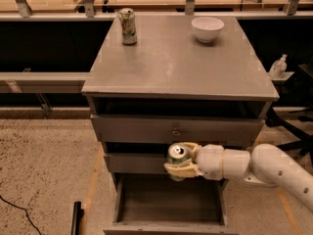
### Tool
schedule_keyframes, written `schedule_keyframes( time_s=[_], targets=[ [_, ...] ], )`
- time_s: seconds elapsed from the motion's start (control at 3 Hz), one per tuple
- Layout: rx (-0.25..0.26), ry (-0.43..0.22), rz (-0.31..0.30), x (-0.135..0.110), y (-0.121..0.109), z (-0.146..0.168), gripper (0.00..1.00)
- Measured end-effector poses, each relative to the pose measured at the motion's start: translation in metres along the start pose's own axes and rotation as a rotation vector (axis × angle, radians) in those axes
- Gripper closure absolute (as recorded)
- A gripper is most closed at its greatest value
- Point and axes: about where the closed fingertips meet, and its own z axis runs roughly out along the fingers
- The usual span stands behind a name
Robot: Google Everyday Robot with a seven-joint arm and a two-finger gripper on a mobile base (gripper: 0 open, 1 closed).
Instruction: Place green can into bottom drawer
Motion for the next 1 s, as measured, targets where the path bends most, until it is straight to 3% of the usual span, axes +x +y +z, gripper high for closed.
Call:
schedule_keyframes(
  time_s=[0.33, 0.67, 1.0],
  targets=[
    [-0.061, -0.05, -0.031, 0.06, -0.002, 0.037, 1.0],
    [-0.108, -0.039, -0.015, 0.139, 0.004, 0.067, 1.0],
    [-0.109, -0.04, -0.013, 0.142, 0.005, 0.068, 1.0]
  ],
)
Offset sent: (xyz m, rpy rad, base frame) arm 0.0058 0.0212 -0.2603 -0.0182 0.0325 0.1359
